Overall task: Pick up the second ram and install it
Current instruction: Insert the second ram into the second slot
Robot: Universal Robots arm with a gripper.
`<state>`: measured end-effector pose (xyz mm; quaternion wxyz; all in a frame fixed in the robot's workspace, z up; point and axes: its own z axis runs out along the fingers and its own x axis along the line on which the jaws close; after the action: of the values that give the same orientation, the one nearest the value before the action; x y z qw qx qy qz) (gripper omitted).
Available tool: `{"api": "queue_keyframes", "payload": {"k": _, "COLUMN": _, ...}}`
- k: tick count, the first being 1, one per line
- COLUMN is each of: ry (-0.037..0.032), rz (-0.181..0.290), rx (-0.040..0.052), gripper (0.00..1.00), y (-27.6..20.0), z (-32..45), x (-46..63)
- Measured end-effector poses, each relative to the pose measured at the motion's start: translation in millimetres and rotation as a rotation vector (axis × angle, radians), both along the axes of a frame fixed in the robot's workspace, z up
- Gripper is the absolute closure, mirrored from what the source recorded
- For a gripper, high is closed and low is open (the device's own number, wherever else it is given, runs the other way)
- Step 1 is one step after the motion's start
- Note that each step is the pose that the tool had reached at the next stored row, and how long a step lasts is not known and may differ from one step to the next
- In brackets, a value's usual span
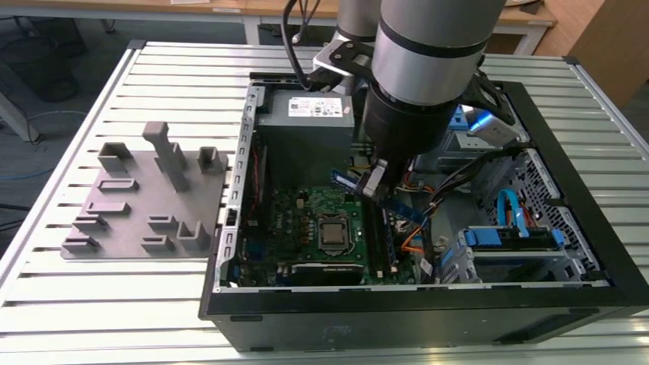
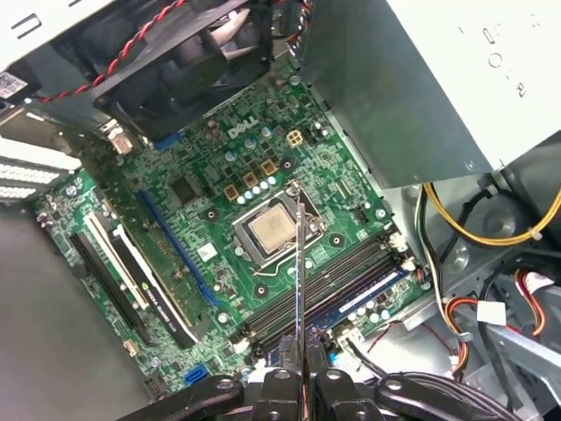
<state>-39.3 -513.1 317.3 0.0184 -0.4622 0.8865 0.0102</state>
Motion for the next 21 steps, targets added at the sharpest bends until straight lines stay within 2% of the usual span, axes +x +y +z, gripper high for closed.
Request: {"api": "queue_keyframes", "payload": {"k": 21, "ry": 0.0000, "rz": -0.153, "rx": -0.0057, "gripper": 0.86, "y": 0.0, "z": -0.2, "x": 0.0}}
